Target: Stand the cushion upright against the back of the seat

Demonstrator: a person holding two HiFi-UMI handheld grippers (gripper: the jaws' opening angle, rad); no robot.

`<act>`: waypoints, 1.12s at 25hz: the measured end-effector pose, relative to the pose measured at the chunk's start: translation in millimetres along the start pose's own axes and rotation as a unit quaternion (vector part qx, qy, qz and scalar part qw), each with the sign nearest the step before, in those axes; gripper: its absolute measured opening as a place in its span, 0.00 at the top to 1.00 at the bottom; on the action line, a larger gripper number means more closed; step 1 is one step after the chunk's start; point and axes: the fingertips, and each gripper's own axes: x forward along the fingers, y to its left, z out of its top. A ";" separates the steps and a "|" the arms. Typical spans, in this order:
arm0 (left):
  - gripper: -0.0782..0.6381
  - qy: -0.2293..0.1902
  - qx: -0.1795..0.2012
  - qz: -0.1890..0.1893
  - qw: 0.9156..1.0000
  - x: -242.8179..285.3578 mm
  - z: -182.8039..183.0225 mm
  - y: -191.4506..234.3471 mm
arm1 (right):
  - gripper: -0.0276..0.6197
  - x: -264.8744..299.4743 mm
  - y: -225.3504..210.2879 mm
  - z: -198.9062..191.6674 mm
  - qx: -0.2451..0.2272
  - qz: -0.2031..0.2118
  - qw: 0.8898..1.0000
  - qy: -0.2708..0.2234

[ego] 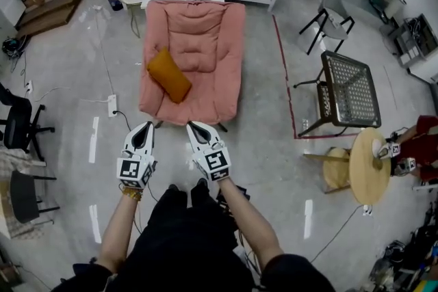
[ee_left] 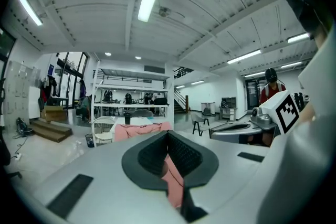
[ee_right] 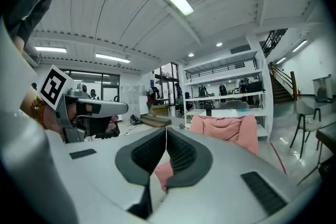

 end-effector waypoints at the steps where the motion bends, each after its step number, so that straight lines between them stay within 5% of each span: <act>1: 0.87 0.004 0.001 -0.001 1.000 5.6 -4.0 2.2 | 0.93 3.6 -3.5 -1.5 0.004 0.000 1.000 0.001; 21: 0.87 0.030 -0.032 -0.082 0.996 129.0 -39.5 121.9 | 0.93 143.4 -69.9 14.6 -0.012 -0.092 0.995 0.027; 28: 0.87 0.048 -0.033 -0.081 0.995 176.1 -45.2 147.9 | 0.93 183.8 -97.9 11.1 0.004 -0.086 0.996 0.037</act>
